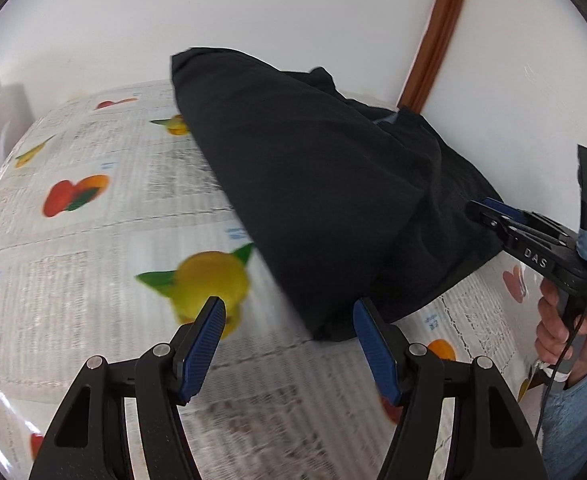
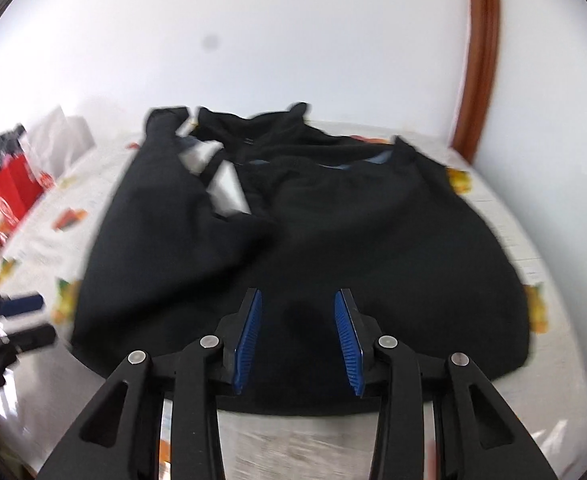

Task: Fold large clothes

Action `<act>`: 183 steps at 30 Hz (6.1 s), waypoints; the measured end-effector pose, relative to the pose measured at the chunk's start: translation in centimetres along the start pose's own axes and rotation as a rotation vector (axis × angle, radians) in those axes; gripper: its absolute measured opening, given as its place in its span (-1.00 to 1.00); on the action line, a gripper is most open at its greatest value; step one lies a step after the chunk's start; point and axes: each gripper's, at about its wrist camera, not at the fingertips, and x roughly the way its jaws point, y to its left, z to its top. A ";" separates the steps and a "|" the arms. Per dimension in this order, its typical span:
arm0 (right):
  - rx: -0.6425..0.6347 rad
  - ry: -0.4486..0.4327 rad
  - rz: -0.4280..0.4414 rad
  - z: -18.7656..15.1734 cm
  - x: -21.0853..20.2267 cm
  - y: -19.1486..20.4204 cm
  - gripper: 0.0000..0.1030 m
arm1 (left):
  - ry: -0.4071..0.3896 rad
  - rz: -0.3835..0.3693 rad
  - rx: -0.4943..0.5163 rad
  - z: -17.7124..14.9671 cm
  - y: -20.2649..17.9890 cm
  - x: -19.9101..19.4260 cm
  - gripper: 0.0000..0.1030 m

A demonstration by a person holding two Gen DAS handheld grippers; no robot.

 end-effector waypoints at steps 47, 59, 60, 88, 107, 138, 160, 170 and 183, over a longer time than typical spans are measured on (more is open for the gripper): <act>-0.137 0.061 0.238 1.8 0.9 10.0 -0.48 | -0.031 0.077 -0.181 -4.0 8.8 -5.3 -0.73; -0.001 0.105 0.398 5.1 5.3 13.6 0.23 | -0.041 0.023 -0.151 -3.6 9.0 -4.5 0.25; 0.020 0.116 0.400 5.1 6.0 13.8 0.23 | -0.039 0.022 -0.143 -3.6 8.8 -4.3 0.26; 0.230 -0.020 0.320 -0.2 3.0 3.8 -0.79 | -0.020 0.149 -0.007 -1.4 4.7 -2.5 0.38; 0.213 0.055 0.369 1.7 5.9 4.2 -0.78 | 0.020 0.156 0.089 -0.5 -0.4 0.8 0.43; 0.216 0.006 0.255 0.9 5.2 -1.5 -0.80 | 0.030 0.183 0.068 1.6 -3.5 3.0 0.41; 0.216 -0.063 0.021 -3.7 -1.3 -6.7 -0.36 | 0.034 0.201 0.052 1.7 -2.8 3.1 0.35; 0.193 0.051 0.095 -7.5 -3.7 -7.5 -0.18 | 0.005 0.100 0.060 0.7 -3.1 1.0 -0.09; 0.202 0.088 0.141 -5.4 2.5 -6.0 -0.81 | -0.006 0.084 0.080 0.8 -3.9 0.3 -0.61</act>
